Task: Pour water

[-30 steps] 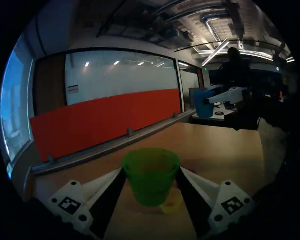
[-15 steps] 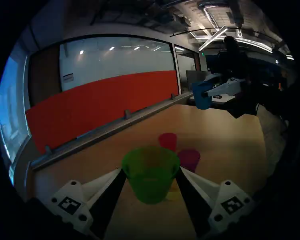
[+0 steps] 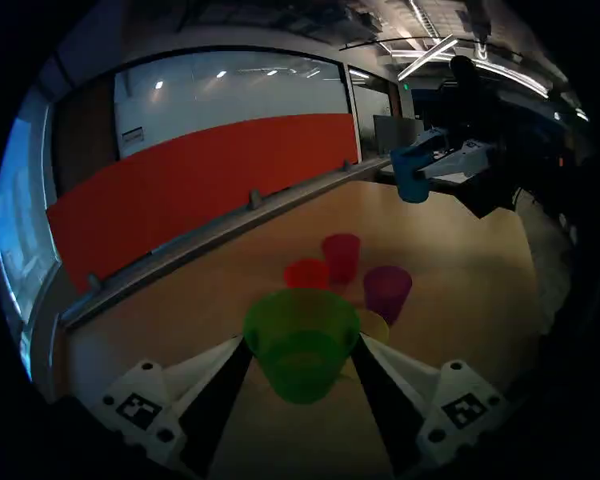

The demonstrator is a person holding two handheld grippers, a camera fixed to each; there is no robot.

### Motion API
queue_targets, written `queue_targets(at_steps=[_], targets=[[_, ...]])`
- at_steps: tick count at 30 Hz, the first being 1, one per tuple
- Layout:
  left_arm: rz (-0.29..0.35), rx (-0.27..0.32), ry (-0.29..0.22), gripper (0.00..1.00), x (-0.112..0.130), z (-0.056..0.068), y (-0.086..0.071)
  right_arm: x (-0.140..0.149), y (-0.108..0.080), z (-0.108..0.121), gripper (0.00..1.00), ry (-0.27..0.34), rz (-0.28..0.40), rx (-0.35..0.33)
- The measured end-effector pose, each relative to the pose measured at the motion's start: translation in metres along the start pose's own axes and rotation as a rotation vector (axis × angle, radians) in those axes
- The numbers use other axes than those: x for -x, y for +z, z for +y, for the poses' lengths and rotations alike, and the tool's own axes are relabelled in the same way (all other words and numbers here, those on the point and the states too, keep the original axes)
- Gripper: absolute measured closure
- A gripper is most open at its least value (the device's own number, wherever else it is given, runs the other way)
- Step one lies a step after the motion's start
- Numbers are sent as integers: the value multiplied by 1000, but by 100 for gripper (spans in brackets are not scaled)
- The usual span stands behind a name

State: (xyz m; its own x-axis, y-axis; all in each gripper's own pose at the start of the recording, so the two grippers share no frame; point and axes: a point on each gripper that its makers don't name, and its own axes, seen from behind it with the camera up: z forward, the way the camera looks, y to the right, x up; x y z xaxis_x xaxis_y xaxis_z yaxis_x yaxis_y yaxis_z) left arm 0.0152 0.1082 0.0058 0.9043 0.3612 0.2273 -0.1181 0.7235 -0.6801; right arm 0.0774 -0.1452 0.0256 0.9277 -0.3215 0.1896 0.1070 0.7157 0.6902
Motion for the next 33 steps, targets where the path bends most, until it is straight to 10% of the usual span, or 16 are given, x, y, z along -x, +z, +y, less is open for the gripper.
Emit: queue_targets(at_steps=[33], targets=[[-184, 65, -2, 15, 75, -3, 34, 100, 48, -5, 9, 19, -195, -41]])
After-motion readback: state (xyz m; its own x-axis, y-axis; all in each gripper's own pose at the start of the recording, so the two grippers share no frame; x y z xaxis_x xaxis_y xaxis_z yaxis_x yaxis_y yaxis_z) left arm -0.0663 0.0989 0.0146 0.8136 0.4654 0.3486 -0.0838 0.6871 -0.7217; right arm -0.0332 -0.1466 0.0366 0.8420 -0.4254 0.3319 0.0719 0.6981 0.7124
